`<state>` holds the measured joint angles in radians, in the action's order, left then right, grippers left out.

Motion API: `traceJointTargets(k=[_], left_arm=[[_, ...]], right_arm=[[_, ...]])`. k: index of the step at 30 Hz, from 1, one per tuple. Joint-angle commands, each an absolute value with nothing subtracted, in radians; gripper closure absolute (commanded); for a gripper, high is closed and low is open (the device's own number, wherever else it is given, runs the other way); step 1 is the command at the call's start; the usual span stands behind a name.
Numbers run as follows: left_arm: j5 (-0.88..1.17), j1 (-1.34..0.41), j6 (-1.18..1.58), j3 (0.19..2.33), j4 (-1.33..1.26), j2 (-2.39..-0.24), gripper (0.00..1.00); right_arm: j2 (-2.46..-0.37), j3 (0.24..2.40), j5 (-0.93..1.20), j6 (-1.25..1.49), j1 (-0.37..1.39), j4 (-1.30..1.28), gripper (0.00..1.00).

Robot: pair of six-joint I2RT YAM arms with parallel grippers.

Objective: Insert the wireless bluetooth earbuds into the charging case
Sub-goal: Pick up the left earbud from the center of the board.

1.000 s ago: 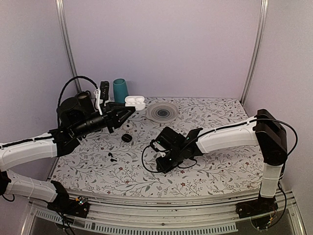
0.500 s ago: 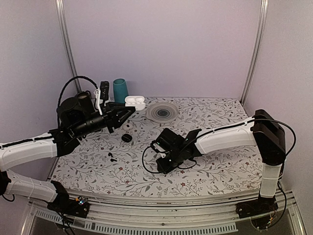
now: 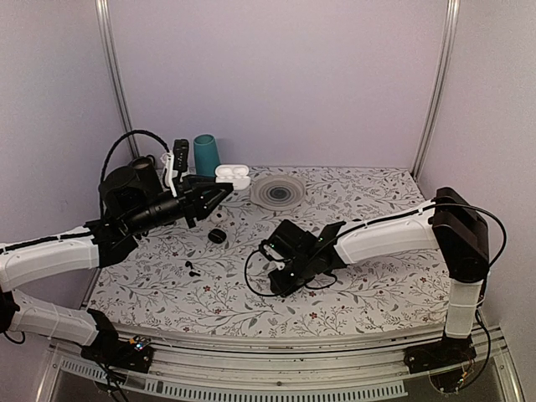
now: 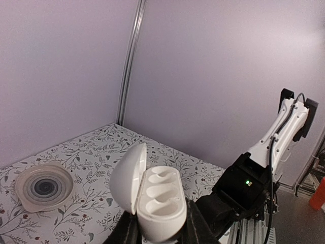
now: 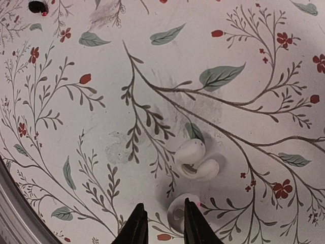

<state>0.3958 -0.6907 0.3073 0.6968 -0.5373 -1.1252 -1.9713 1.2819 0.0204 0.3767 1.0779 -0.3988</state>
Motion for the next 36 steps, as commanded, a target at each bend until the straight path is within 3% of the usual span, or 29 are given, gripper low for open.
traceJointTargets(k=[1,17,26,36], left_arm=[[0.404,-0.676,0.308,0.72,-0.555,-1.132,1.0],[0.402,-0.676,0.309,0.717,-0.554,-1.127,1.0],[0.4,-0.676,0.31,0.715,-0.549,-1.121,1.0],[0.404,-0.676,0.284,0.718,-0.533,-1.136,1.0]], right_arm=[[-1.974,1.259,-0.017,0.383,1.07,-0.429,0.75],[-1.967,1.264,-0.059,0.38,1.068,-0.442,0.78],[-1.957,1.268,-0.088,0.388,1.067,-0.439,0.94],[-1.847,1.221,-0.144,0.4,1.051,-0.421,0.97]])
